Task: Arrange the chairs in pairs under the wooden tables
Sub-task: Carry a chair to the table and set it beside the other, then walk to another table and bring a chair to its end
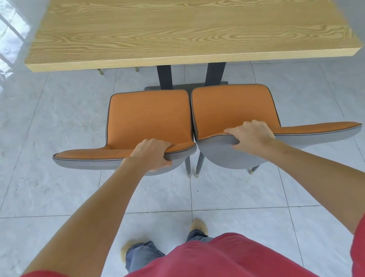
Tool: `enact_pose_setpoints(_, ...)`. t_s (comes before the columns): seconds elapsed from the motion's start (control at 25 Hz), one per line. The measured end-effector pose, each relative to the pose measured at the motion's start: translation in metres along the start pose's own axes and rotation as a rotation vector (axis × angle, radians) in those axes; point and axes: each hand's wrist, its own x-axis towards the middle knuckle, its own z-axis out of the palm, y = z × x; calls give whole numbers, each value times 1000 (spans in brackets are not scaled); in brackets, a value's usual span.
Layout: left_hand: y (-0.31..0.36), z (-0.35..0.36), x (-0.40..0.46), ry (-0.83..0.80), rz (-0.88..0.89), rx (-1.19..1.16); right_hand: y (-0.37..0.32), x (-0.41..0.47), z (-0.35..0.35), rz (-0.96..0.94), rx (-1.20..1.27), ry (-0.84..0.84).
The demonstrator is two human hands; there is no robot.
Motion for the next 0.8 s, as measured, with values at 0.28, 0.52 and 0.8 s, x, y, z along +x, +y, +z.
enact_pose_setpoints(0.28, -2, 1, -1, 1, 10, 4, 0, -1, 6, -7, -21, 2)
enact_pose_setpoints(0.52, -6, -6, -9, -86, 34, -111, -10, 1, -7, -35, 101, -27)
enact_pose_setpoints(0.8, -85, -19, -55, 187, -227, -209, -111, 56, -59, -275, 176, 100)
